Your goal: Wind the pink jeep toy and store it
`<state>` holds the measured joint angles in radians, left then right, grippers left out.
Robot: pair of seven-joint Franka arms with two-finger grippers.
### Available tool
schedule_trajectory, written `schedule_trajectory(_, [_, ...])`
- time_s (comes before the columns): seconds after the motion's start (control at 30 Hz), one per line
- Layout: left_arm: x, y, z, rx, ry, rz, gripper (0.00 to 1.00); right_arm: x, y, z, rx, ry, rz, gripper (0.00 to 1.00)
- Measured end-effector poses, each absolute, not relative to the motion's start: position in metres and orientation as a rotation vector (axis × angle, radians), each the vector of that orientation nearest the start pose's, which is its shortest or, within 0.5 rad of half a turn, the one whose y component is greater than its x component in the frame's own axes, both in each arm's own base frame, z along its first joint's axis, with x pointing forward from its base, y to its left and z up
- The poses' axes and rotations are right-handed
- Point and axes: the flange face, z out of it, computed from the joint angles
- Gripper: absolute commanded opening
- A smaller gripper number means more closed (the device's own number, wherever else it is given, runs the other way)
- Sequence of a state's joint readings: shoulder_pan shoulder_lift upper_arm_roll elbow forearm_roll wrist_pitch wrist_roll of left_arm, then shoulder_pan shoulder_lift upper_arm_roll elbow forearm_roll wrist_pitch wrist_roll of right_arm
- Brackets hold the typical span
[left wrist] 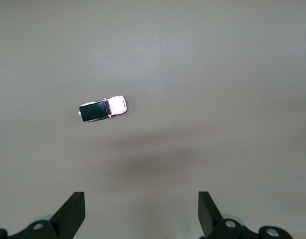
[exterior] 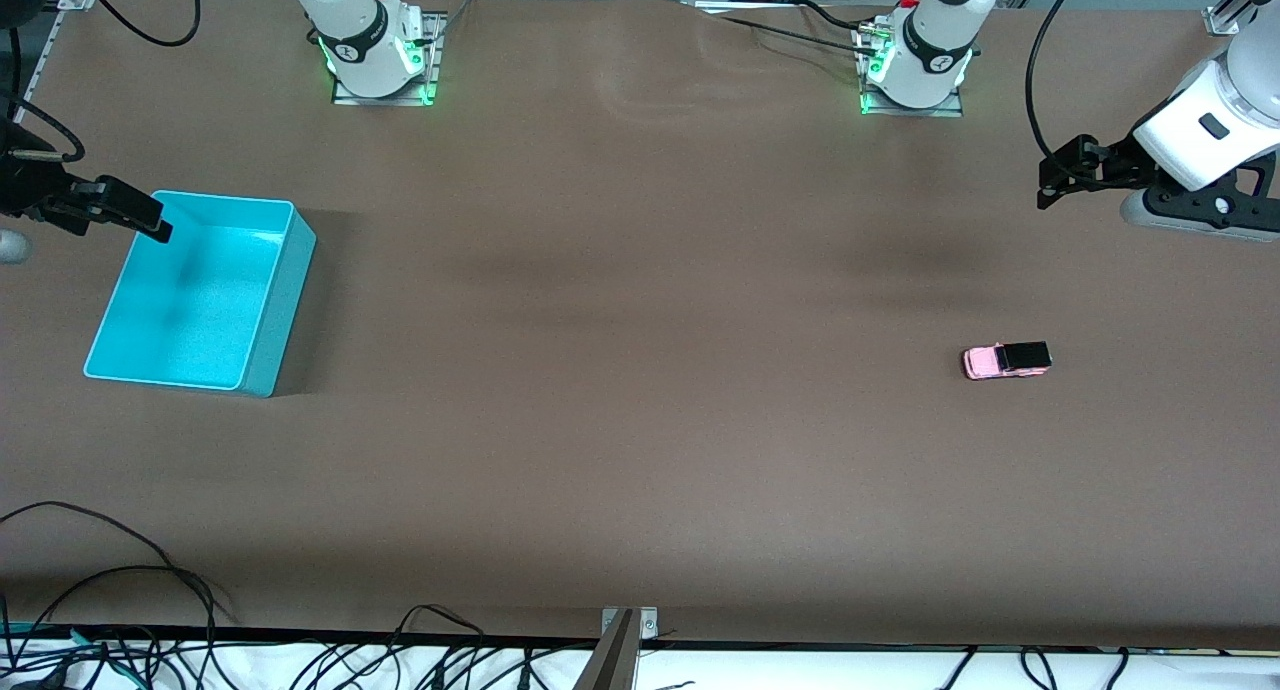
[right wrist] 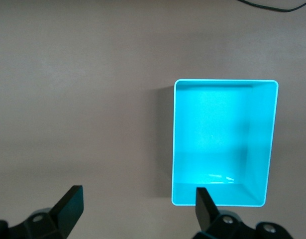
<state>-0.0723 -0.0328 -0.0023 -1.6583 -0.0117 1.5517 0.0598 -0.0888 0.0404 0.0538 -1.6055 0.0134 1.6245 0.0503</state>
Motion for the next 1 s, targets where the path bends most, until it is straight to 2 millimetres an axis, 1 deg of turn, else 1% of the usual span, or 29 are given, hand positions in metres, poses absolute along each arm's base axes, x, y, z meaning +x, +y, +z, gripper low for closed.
schedule_trajectory(0.2, [0.538, -0.042, 0.599, -3.142, 0.23, 0.123, 1.0, 0.57, -0.019, 0.59, -3.123, 0.135, 0.033, 1.0])
schedule_trajectory(0.33, [0.538, -0.041, 0.599, -3.138, 0.291, 0.124, 1.0, 0.57, -0.019, 0.59, -3.123, 0.135, 0.033, 1.0])
schedule_trajectory(0.5, [0.539, -0.035, 0.598, -3.122, 0.456, 0.127, 1.0, 0.57, -0.019, 0.59, -3.123, 0.135, 0.033, 1.0])
schedule_trajectory(0.57, [0.541, -0.03, 0.594, -3.111, 0.537, 0.138, 1.0, 0.57, -0.019, 0.59, -3.123, 0.135, 0.033, 1.0])
schedule_trajectory(0.7, [0.548, -0.016, 0.58, -3.091, 0.674, 0.176, 1.0, 0.57, -0.019, 0.59, -3.123, 0.135, 0.033, 1.0])
schedule_trajectory(0.8, [0.556, -0.002, 0.562, -3.076, 0.788, 0.223, 1.0, 0.57, -0.019, 0.59, -3.123, 0.135, 0.033, 1.0])
schedule_trajectory(1.0, [0.57, 0.025, 0.529, -3.056, 0.943, 0.289, 1.0, 0.57, -0.019, 0.59, -3.123, 0.135, 0.033, 1.0])
